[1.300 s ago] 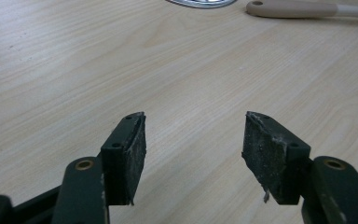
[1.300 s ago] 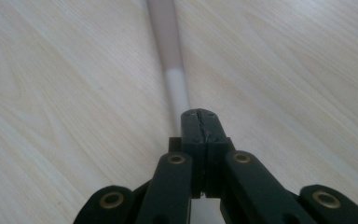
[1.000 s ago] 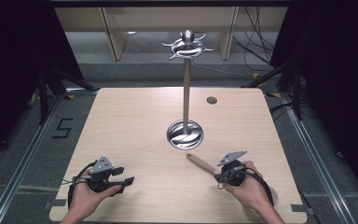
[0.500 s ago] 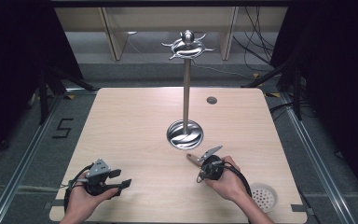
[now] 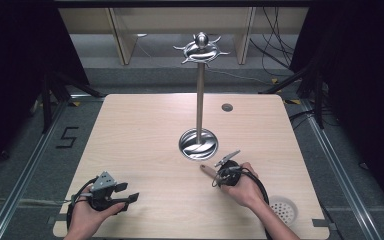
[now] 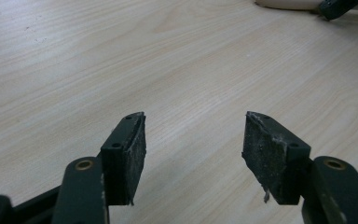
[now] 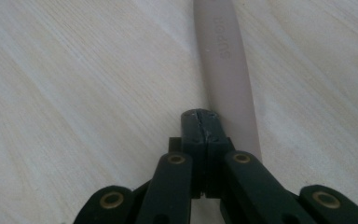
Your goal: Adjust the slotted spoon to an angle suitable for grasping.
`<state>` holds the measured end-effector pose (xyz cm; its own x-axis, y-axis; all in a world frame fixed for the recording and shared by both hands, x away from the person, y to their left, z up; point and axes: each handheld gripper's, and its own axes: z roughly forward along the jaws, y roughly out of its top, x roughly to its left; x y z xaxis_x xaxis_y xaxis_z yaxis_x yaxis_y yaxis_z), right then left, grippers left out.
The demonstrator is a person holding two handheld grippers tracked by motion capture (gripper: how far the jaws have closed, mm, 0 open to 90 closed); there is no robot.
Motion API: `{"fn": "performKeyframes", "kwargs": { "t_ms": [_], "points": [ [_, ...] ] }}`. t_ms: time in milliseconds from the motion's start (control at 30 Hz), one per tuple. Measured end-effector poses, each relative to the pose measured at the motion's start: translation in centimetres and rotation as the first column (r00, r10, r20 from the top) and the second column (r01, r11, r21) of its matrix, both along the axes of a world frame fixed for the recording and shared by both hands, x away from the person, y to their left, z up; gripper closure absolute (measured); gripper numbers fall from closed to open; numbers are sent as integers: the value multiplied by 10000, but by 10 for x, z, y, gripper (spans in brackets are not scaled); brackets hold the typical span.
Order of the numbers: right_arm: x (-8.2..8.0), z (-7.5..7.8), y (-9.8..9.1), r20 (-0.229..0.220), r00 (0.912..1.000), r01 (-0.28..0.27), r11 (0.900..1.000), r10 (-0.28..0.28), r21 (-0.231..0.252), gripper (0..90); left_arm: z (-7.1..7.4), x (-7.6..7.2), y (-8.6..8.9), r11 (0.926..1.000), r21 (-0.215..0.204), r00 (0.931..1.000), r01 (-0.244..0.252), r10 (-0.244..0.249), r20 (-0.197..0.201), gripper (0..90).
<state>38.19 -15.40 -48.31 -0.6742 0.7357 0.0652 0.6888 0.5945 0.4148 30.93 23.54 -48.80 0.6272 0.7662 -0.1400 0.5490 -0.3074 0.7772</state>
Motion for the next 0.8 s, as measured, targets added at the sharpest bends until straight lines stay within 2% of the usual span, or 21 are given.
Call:
{"fn": "performKeyframes", "kwargs": {
  "t_ms": [67, 100, 133, 167, 200, 233, 267, 300, 333, 367, 433, 467, 533, 567, 600, 633, 700, 800],
  "points": [
    [0, 0, 0, -91, 9998, 150, 9998, -151, -88, 900, 0, -1, -1, 10000, -50, 10000, -12, 11, -9, 385],
    [1, -1, -1, 98, 9999, -20, 10000, 21, -40, 900, 1, 0, 1, 9998, 157, 9999, 134, -134, -25, 385],
    [1, -1, -1, 98, 9999, -20, 10000, 21, -40, 900, 1, 0, 1, 9998, 157, 9999, 134, -134, -25, 385],
    [0, 0, 0, -22, 9996, 274, 9996, -274, -111, 900, 1, 0, 1, 9998, 138, 9999, 116, -115, -80, 385],
    [0, 0, 0, -22, 9996, 274, 9996, -274, -111, 900, 1, 0, 1, 9998, 138, 9999, 116, -115, -80, 385],
    [2, 0, -2, 267, 9996, -18, 10000, 20, -93, 900, 1, 0, 1, 9998, 140, 9999, 118, -117, -80, 385],
    [2, 0, -2, 267, 9996, -18, 10000, 20, -93, 900, 1, 0, 1, 9998, 140, 9999, 118, -117, -80, 384],
    [1, 0, -1, 126, 9995, 293, 9995, -291, -145, 900, 1, 0, 1, 9999, 123, 9999, 121, -120, -76, 384],
    [1, 0, -1, 126, 9995, 293, 9995, -291, -145, 900, 1, 0, 1, 9999, 123, 9999, 121, -120, -76, 384],
    [4, 0, -3, 392, 9990, 232, 9994, -221, -267, 900, 1, 0, 1, 9999, 115, 9999, 123, -122, -76, 384],
    [4, 0, -3, 245, 9990, 379, 9988, -371, -324, 900, 1, 0, 1, 9999, 83, 9999, 91, -90, -65, 384],
    [4, 0, -4, 289, 9985, 466, 9985, -458, -290, 900, 0, -1, 0, 10000, -72, 10000, 1, -1, -46, 384],
    [5, 1, -5, 277, 9986, 463, 9986, -456, -263, 900, 0, 0, 0, 10000, -50, 10000, 24, -24, -56, 385],
    [6, 2, -6, 460, 9985, 311, 9993, -302, -192, 900, 0, 0, 0, 10000, -50, 10000, 24, -24, -56, 384],
    [6, 2, -6, 460, 9985, 311, 9993, -302, -192, 900, 0, 0, 0, 10000, -50, 10000, 32, -32, -8, 384],
    [4, 6, -5, 240, 9983, 541, 9985, -538, -120, 900, 1, 0, 0, 10000, -7, 10000, 34, -34, -51, 385],
    [7, 16, -7, 460, 9985, 295, 9996, -297, 40, 845, 1, 0, 1, 10000, 24, 10000, 49, -48, -74, 384],
    [10, 22, -8, 326, 9991, 285, 9995, -282, -118, 810, 1, 0, 0, 10000, 12, 10000, 43, -43, -84, 384]
  ]
}}
